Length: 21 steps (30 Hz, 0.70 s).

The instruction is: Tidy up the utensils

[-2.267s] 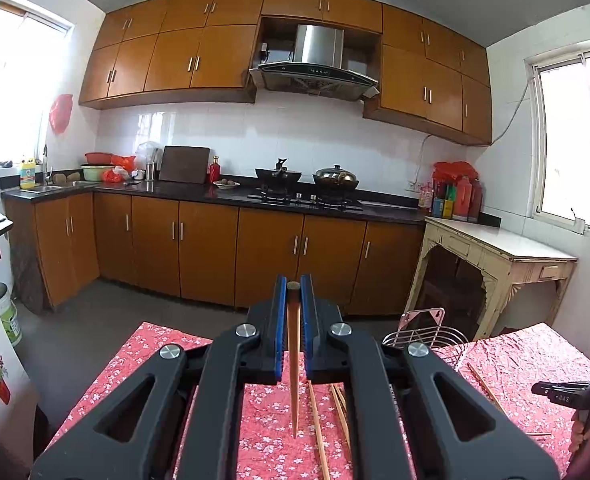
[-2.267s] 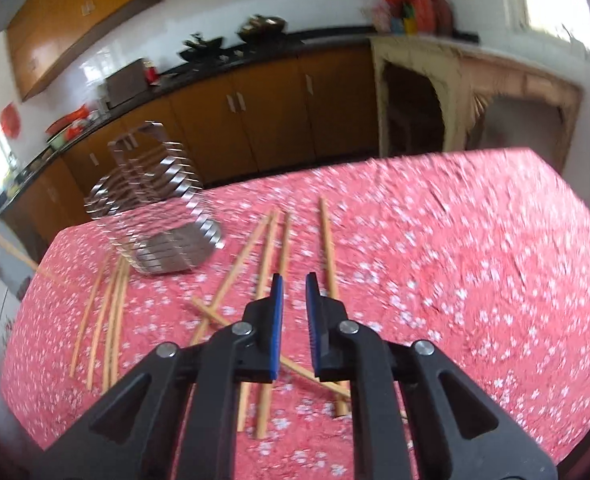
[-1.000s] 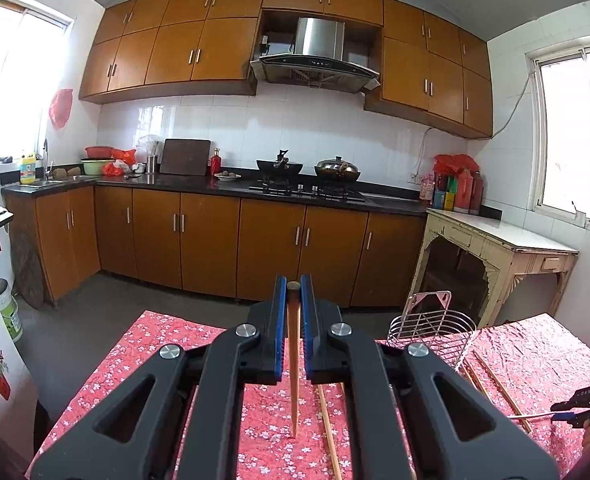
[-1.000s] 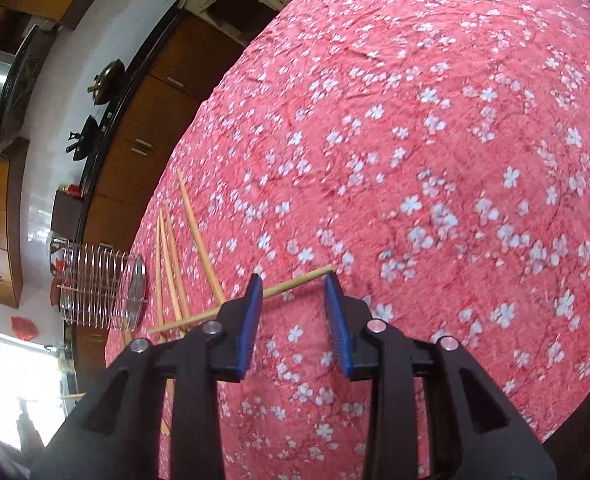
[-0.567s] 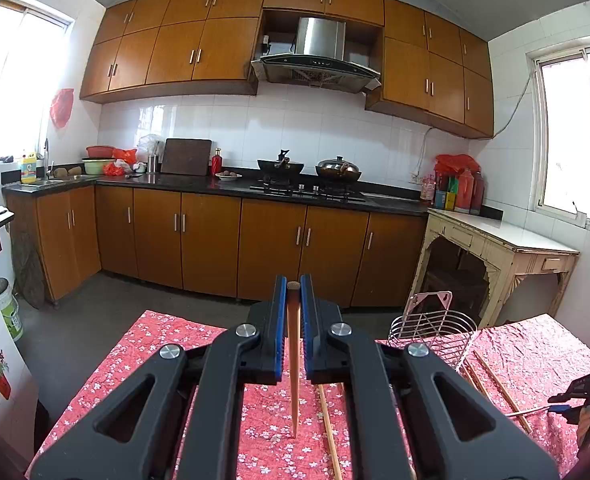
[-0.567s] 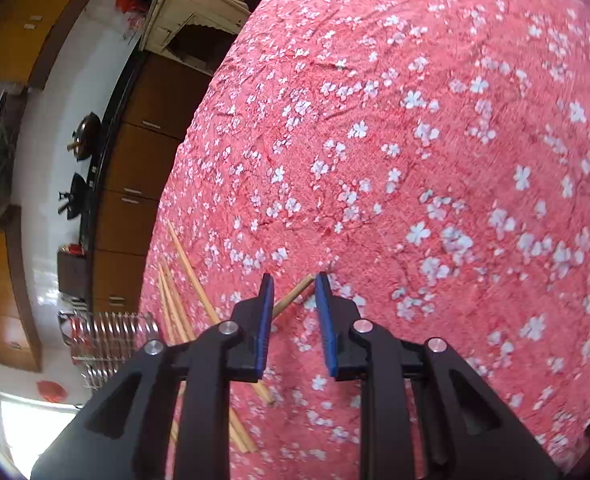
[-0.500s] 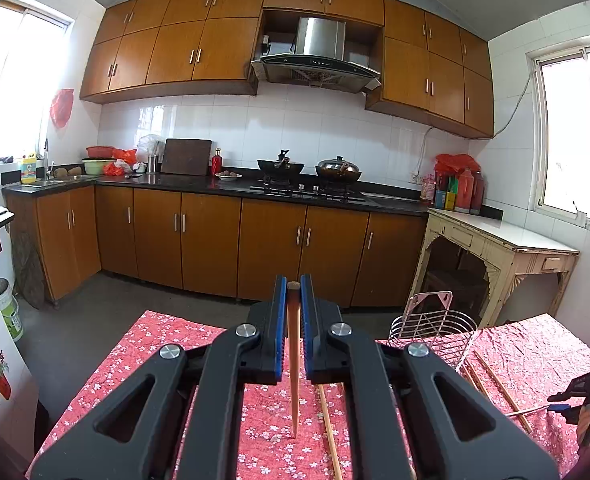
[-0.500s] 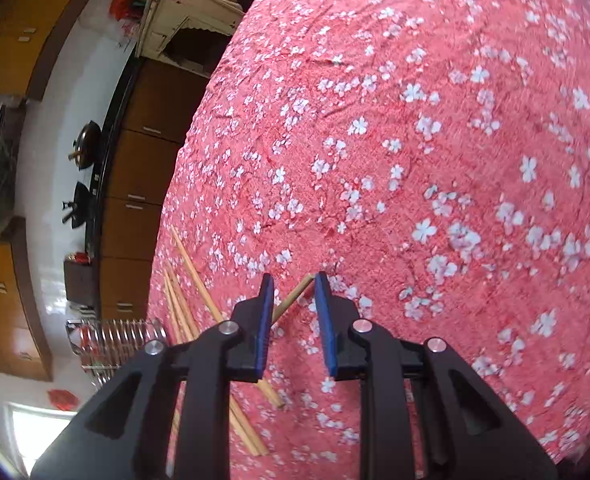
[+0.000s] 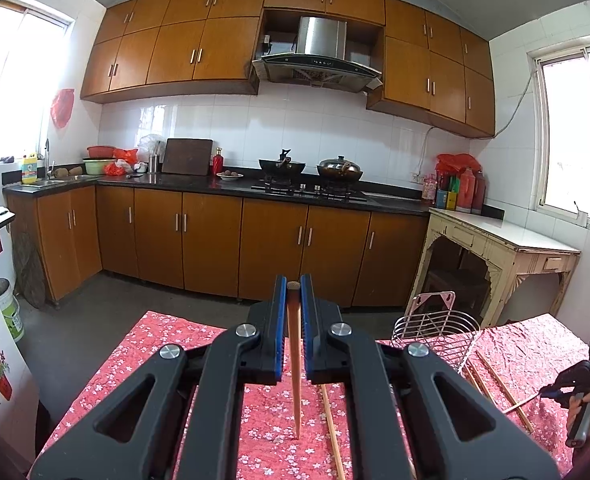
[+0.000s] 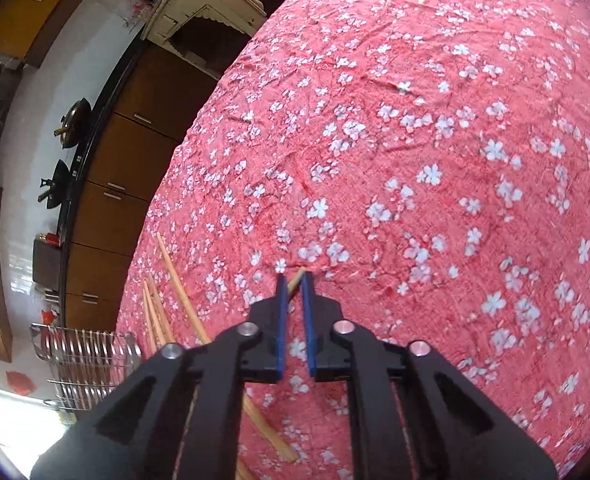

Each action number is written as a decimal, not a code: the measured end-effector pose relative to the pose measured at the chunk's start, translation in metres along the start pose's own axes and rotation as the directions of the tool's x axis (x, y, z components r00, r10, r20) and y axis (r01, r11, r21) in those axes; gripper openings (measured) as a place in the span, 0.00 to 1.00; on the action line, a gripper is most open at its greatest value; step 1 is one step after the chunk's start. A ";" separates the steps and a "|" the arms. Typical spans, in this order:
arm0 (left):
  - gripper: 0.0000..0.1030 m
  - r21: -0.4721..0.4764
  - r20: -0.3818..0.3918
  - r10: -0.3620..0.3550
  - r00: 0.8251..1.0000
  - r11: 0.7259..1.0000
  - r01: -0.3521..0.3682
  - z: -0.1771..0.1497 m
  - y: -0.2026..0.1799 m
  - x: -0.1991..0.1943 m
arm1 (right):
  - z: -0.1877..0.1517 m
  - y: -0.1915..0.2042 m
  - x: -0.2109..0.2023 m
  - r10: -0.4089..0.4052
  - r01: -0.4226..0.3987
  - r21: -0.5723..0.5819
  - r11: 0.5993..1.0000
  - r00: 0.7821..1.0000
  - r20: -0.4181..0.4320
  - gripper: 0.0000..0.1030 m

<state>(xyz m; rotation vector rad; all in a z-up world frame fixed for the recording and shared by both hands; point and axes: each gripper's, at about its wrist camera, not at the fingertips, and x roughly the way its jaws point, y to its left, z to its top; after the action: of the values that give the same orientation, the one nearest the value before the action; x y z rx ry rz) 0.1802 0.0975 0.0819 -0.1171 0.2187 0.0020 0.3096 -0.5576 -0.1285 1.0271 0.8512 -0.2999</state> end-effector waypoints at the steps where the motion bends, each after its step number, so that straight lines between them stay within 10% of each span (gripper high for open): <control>1: 0.07 -0.002 0.000 -0.001 1.000 1.000 0.001 0.000 0.001 0.000 | -0.002 0.003 -0.001 0.000 0.000 -0.008 1.000 1.000 0.004 0.30; 21: 0.07 -0.008 0.002 -0.003 1.000 1.000 0.003 0.001 0.001 0.000 | -0.013 0.038 0.021 -0.162 0.172 -0.158 0.972 0.984 0.075 0.22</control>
<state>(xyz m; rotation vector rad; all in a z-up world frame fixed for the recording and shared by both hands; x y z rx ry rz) 0.1802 0.0984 0.0832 -0.1257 0.2165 -0.0003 0.3397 -0.5240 -0.1238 0.7911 0.8933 -0.3952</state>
